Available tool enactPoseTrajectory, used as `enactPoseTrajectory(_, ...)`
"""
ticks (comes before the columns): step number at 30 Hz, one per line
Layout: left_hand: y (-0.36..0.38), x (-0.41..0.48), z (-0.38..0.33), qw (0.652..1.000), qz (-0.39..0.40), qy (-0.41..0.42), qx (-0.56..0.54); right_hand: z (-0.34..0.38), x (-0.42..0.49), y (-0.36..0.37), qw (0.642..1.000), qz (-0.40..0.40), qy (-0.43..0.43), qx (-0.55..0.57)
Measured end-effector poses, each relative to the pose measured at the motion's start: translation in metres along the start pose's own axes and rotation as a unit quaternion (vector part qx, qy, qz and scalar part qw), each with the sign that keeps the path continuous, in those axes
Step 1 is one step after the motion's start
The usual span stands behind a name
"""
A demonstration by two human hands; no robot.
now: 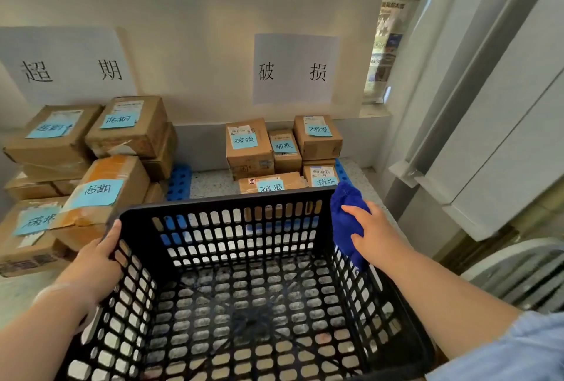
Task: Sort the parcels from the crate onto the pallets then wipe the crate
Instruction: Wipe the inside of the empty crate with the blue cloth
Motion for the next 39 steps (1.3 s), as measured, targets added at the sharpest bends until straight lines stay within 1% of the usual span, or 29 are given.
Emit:
enactPoseTrajectory(3,-0.002,-0.002,-0.005,0.999,-0.015,0.001,-0.033,-0.001,0.016,0.002,1.000,-0.003,0.004,0.002)
enactPoseTrajectory(6,-0.001,-0.001,-0.006,0.997,-0.033,-0.019,-0.071,0.000,0.035,0.002,1.000,0.005,0.003,-0.009)
enactPoseTrajectory(11,-0.001,0.002,-0.003,0.994,-0.042,-0.051,-0.084,0.006,0.033,-0.003,1.000,0.021,-0.013,0.003)
enactPoseTrajectory(15,-0.001,-0.002,0.002,0.992,-0.036,-0.076,-0.098,-0.001,-0.011,-0.012,0.999,0.031,-0.022,0.032)
enactPoseTrajectory(19,0.000,0.002,0.005,0.989,-0.023,-0.078,-0.121,-0.023,-0.073,-0.016,0.999,0.047,-0.016,0.011)
enactPoseTrajectory(22,0.002,0.003,0.003,0.987,-0.017,-0.065,-0.147,-0.034,-0.122,-0.023,0.998,0.037,-0.030,0.032)
enactPoseTrajectory(24,0.002,0.003,0.001,0.987,-0.013,-0.062,-0.146,-0.033,-0.149,-0.029,0.998,0.000,-0.048,0.046)
enactPoseTrajectory(26,0.001,0.002,0.000,0.988,-0.010,-0.063,-0.142,-0.025,-0.173,-0.031,0.996,-0.039,-0.076,0.040)
enactPoseTrajectory(28,0.000,0.002,0.000,0.990,-0.009,-0.059,-0.126,-0.012,-0.192,-0.020,0.992,-0.060,-0.105,0.021)
enactPoseTrajectory(30,0.000,0.004,0.001,0.991,-0.006,-0.052,-0.119,-0.004,-0.204,-0.002,0.989,-0.081,-0.121,-0.029)
enactPoseTrajectory(32,0.000,0.004,0.000,0.992,-0.007,-0.045,-0.116,0.004,-0.213,0.020,0.985,-0.109,-0.120,-0.067)
enactPoseTrajectory(33,0.000,0.005,0.000,0.993,-0.007,-0.040,-0.114,0.010,-0.216,0.032,0.985,-0.108,-0.116,-0.072)
enactPoseTrajectory(35,0.002,0.006,0.000,0.993,-0.005,-0.033,-0.115,0.036,-0.223,0.055,0.983,-0.101,-0.139,-0.066)
enactPoseTrajectory(39,0.002,0.006,-0.002,0.992,0.002,-0.019,-0.125,0.123,-0.240,0.115,0.962,-0.091,-0.254,-0.037)
Point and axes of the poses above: each hand's wrist, its own x-axis towards the middle knuckle, its own y-axis out of the palm, z = x × y, the point moved 8 cm from there along x, towards the middle knuckle, and after that the axes turned 6 degrees about x, right-handed, at the moved point
